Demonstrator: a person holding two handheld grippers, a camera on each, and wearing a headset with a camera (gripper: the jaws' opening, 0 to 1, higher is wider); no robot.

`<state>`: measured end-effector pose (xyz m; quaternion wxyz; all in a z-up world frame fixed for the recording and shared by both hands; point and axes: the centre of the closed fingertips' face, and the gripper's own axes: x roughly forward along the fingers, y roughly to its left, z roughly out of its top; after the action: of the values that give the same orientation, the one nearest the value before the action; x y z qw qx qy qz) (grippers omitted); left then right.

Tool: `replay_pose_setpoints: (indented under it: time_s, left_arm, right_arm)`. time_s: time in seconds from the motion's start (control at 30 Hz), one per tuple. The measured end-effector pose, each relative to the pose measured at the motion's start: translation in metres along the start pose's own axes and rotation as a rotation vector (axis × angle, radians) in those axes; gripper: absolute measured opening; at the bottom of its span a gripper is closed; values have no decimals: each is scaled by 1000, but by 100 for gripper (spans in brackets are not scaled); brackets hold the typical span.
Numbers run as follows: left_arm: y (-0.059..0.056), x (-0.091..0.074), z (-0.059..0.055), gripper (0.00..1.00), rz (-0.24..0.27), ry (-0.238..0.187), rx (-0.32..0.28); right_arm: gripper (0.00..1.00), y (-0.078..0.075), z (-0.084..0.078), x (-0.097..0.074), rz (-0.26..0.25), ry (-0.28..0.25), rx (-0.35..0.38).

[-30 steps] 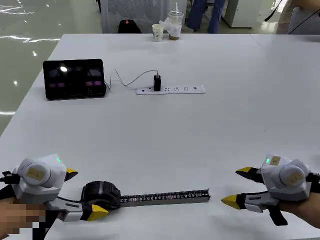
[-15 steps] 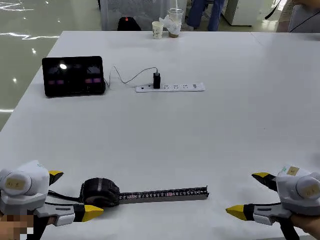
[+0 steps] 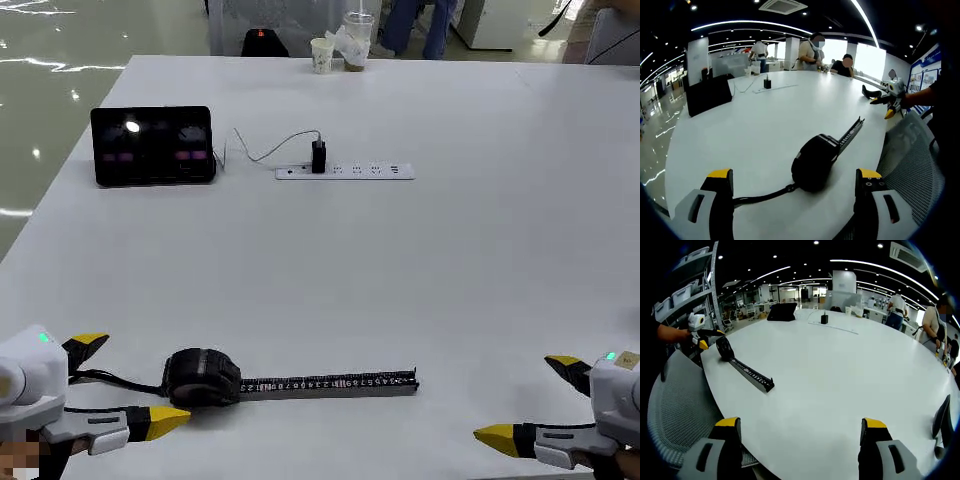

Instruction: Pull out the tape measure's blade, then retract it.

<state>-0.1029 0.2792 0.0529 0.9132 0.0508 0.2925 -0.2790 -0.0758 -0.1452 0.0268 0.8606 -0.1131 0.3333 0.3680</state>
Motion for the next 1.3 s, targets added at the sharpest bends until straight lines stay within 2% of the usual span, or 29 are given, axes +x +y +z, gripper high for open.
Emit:
replay_pose_setpoints:
  time_s: [0.3, 0.6, 0.93, 1.03, 1.23, 1.3]
  left_arm:
    - [-4, 1, -10, 99, -7, 35, 0]
    - [-2, -5, -17, 99, -1, 55, -2]
    - [-1, -8, -17, 99, 3, 57, -2]
    - [1, -8, -14, 99, 17, 50, 9]
    - [0, -6, -12, 99, 30, 53, -13]
    - [-4, -4, -9, 97, 25, 47, -63]
  right_arm:
    - [99, 4, -6, -5, 10, 10, -17]
    - [99, 3, -5, -6, 18, 8, -41]
    - [99, 5, -6, -6, 33, 4, -58]
    - [99, 9, -5, -6, 48, 3, -70]
    - [99, 8, -3, -5, 53, 16, -84]
    - [99, 8, 0, -3, 59, 17, -93]
